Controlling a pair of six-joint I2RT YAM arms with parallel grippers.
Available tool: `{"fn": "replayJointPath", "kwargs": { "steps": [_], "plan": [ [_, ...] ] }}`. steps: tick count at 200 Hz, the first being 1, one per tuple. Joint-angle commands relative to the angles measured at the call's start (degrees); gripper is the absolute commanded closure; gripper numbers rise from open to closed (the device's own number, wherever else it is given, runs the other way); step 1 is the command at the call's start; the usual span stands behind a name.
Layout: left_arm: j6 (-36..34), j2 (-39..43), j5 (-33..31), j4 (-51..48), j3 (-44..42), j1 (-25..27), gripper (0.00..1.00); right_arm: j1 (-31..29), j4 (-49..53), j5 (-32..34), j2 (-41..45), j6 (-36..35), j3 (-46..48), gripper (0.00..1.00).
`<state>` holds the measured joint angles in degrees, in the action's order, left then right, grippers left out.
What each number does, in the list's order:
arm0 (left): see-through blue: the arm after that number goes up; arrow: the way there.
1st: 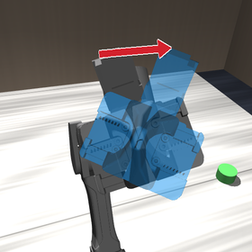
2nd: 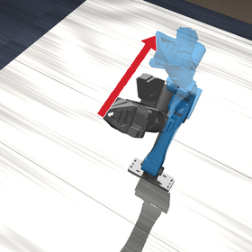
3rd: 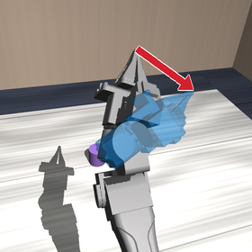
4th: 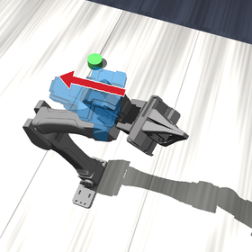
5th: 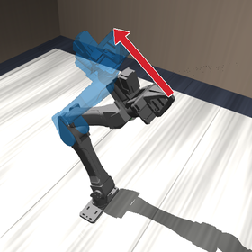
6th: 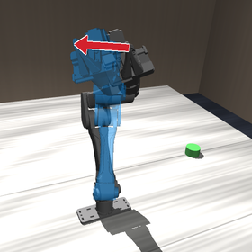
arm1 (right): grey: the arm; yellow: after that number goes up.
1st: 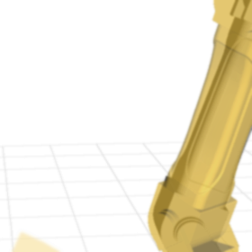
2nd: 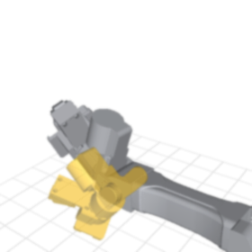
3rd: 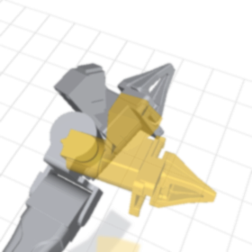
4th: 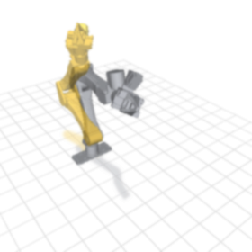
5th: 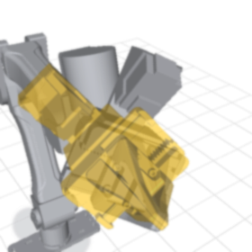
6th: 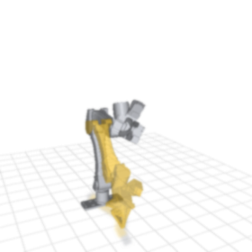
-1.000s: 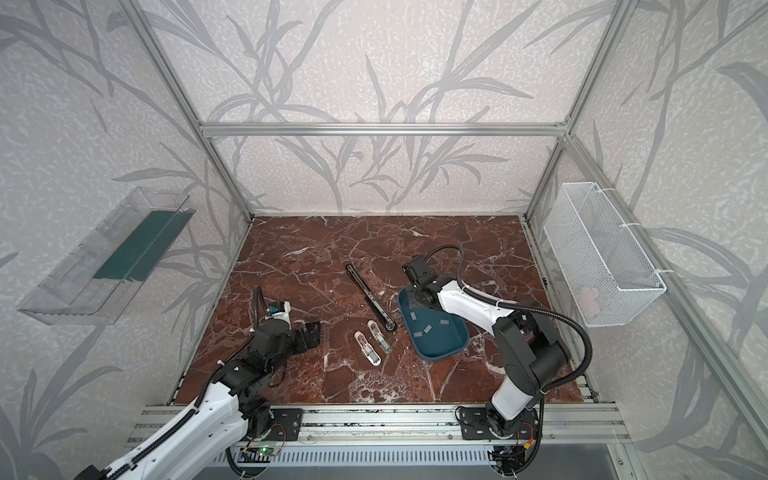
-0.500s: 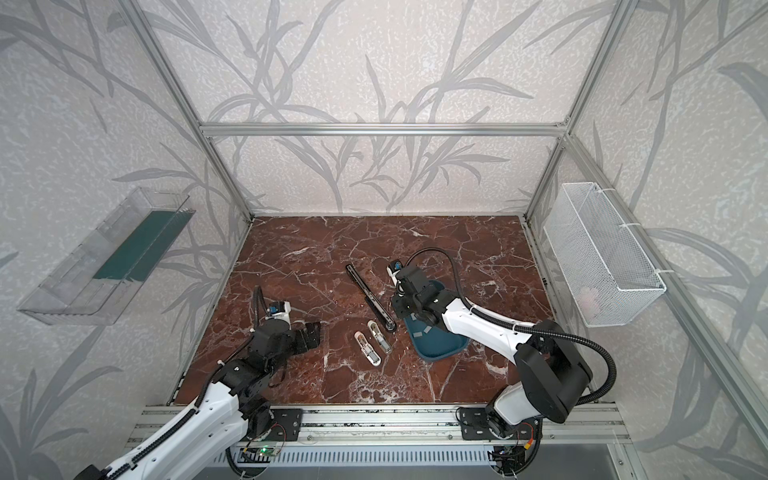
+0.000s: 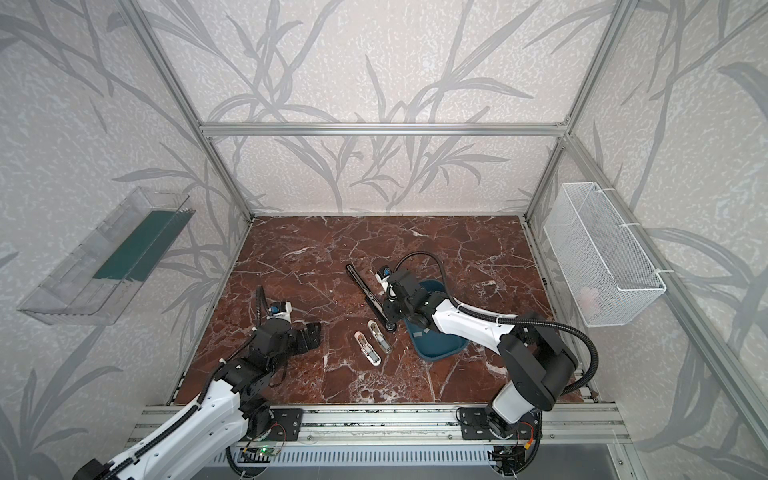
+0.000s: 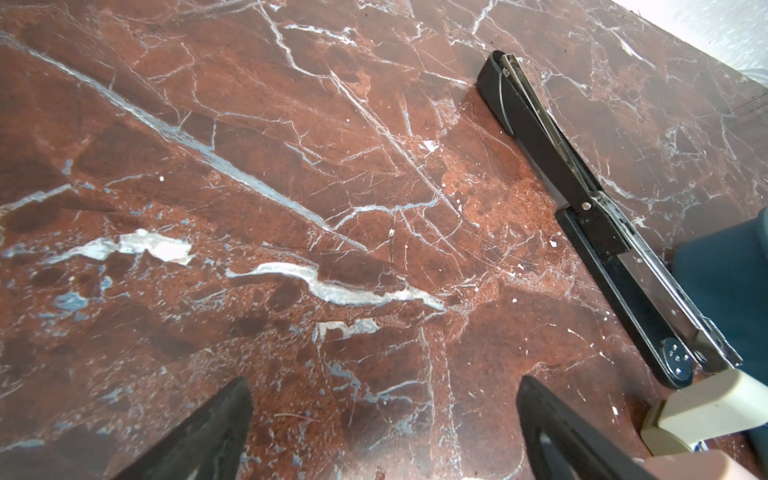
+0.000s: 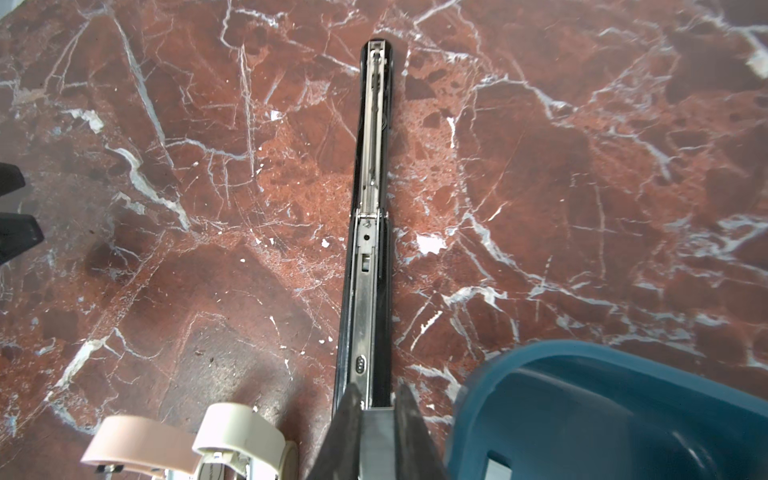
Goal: Load the staples into the stapler
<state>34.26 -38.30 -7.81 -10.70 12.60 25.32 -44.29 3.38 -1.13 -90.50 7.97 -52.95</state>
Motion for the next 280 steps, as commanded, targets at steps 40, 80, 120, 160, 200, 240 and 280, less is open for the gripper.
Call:
{"fn": "replayJointPath", "kwargs": {
  "steps": [40, 80, 120, 160, 200, 240, 280],
  "plan": [
    [0.71, -0.02, -0.83, 0.41, 1.58, -0.23, 0.01, -0.51, -1.9, -2.06, -2.87, 0.75, -0.66, 0.83],
    [0.66, -0.02, -0.82, 0.45, 1.57, -0.19, 0.01, -0.66, -1.55, -1.78, -4.8, 1.03, -1.28, 0.83],
    [0.72, -0.08, -0.92, 0.5, 1.63, -0.18, 0.01, -1.15, -1.03, -1.35, -5.64, 1.09, -1.81, 0.83],
    [0.72, -0.08, -0.93, 0.5, 1.61, -0.23, 0.01, -1.42, -0.75, -0.9, -5.83, 1.3, -2.14, 0.83],
    [0.72, -0.08, -0.87, 0.47, 1.64, -0.14, 0.01, -1.5, -0.14, -0.49, -6.53, 1.34, -2.5, 0.83],
    [0.72, -0.03, -0.82, 0.5, 1.58, -0.22, 0.01, -1.59, -0.03, -0.37, -6.97, 1.44, -2.7, 0.83],
    [0.72, -0.03, -0.71, 0.49, 1.64, -0.19, 0.01, -1.67, 0.81, 0.03, -6.97, 1.45, -3.07, 0.83]
  ]
}}
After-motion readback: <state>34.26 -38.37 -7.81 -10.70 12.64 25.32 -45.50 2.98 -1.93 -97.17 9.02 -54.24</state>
